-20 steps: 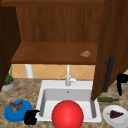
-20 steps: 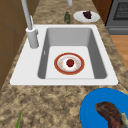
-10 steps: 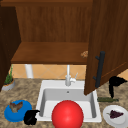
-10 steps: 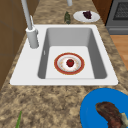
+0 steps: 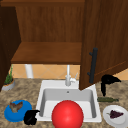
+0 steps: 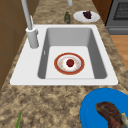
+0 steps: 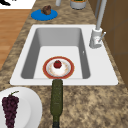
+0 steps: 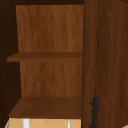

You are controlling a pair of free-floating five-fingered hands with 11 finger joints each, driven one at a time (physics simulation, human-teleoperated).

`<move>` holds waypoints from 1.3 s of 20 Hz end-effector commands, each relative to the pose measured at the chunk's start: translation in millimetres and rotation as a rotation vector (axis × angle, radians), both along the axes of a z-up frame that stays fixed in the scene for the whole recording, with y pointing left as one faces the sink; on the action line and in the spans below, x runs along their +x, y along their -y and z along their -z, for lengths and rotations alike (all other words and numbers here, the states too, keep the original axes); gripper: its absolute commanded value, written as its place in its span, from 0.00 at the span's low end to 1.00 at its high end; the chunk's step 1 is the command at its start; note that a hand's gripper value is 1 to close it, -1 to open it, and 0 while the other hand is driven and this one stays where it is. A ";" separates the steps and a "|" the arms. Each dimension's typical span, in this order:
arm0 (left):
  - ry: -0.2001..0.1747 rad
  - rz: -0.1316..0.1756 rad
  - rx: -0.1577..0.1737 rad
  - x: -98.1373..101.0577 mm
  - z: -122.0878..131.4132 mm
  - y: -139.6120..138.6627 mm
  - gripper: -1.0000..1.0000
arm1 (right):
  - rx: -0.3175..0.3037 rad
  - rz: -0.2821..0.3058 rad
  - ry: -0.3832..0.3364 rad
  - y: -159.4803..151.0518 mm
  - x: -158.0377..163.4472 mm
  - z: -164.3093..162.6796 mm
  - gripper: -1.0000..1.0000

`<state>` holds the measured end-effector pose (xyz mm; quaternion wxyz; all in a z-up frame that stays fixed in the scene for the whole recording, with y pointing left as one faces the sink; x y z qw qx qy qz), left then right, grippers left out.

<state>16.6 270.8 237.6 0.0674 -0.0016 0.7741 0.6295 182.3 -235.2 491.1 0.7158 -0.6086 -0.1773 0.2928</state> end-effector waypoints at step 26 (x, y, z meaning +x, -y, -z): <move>0.000 0.000 0.000 0.0 0.0 0.0 0.50 | -0.144 0.391 0.006 -93.7 124.5 -12.7 0.00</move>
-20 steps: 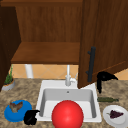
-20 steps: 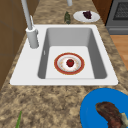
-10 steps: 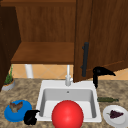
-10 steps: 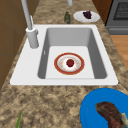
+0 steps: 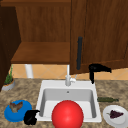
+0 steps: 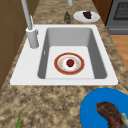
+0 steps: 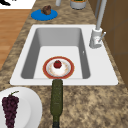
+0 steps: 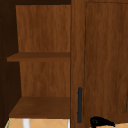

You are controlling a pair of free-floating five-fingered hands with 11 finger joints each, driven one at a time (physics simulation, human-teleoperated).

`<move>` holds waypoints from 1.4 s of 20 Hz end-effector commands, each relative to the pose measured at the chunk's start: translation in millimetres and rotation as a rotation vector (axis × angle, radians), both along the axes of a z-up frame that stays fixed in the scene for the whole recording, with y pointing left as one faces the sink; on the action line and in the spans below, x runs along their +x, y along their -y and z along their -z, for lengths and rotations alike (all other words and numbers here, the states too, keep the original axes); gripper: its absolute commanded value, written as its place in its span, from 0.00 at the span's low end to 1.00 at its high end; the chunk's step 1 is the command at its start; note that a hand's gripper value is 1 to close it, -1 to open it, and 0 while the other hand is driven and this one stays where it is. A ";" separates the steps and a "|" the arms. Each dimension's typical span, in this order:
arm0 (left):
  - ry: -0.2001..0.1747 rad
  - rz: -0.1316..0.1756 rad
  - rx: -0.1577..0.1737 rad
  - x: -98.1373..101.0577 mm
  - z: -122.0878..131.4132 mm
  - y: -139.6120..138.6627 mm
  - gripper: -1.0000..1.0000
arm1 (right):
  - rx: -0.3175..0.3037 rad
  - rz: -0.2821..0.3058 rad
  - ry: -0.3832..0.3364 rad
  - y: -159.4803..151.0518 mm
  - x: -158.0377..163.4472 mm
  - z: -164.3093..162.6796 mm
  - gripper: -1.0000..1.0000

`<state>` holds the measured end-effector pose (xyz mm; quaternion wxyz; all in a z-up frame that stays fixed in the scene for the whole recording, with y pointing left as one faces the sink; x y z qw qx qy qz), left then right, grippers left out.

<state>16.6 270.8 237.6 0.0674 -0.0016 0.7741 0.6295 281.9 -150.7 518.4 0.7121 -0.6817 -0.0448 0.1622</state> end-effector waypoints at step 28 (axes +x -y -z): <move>0.000 0.000 0.000 0.0 0.0 0.0 0.50 | -0.235 0.371 0.208 -46.5 70.6 100.1 0.00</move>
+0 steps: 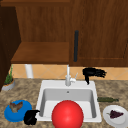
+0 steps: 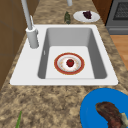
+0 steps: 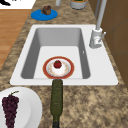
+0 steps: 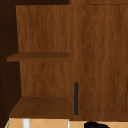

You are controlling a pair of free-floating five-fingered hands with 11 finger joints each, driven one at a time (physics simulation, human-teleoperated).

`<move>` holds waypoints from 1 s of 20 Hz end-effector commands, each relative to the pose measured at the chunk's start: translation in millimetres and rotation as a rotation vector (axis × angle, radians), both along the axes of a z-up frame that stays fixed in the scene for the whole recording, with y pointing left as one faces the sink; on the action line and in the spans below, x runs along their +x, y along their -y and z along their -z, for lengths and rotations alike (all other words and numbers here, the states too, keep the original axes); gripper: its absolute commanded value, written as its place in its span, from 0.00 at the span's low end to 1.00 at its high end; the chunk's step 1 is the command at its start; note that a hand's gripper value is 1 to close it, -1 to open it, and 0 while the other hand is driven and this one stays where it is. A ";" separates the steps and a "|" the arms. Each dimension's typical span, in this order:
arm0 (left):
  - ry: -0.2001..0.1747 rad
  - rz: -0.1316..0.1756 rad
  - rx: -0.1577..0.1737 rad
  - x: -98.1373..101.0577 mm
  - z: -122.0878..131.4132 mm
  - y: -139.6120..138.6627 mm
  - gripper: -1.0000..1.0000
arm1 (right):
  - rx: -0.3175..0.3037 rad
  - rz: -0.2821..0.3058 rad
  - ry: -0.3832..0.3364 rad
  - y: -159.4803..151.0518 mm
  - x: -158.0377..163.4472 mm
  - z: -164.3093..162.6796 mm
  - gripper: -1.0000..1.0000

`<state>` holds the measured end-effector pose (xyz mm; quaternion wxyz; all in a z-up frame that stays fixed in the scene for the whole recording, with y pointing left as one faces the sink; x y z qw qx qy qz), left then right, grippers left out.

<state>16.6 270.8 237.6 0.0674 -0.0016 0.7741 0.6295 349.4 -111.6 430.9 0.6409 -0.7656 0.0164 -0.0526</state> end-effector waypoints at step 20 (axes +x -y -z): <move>0.000 0.000 0.000 0.0 0.0 0.0 0.50 | 0.171 -0.192 -0.035 42.4 -39.0 90.6 0.00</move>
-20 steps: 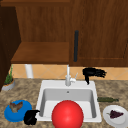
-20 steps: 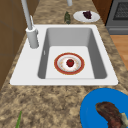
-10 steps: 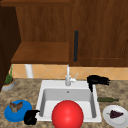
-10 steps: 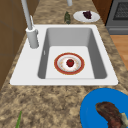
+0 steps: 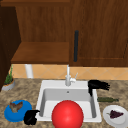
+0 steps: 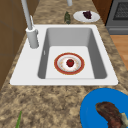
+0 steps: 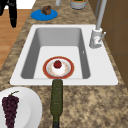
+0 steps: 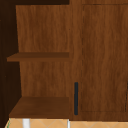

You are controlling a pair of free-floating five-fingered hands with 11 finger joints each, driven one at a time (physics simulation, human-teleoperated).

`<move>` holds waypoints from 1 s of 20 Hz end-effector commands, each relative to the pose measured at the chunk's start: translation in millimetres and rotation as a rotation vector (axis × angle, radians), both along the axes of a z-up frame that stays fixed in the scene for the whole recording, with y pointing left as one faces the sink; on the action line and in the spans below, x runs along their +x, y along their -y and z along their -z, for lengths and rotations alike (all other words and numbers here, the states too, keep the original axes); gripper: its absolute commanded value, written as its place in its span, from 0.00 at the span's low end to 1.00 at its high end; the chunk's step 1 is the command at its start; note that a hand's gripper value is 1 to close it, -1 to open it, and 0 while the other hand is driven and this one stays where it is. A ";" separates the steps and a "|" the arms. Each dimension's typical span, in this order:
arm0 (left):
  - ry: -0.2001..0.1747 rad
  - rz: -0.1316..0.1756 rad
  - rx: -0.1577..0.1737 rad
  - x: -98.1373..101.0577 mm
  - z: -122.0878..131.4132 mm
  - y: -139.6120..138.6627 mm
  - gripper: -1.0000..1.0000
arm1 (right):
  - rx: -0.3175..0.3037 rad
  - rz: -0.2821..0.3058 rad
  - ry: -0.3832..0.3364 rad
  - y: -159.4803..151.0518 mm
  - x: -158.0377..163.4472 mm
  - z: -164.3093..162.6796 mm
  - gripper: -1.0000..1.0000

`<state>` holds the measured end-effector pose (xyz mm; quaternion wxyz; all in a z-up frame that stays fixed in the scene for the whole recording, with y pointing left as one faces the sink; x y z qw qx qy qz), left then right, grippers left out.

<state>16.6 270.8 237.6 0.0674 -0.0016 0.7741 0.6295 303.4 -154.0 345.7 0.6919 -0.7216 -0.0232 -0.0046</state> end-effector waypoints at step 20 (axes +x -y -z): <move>0.000 0.000 0.000 0.0 0.0 0.0 0.50 | 0.078 -0.473 -0.043 8.3 -5.3 56.7 0.00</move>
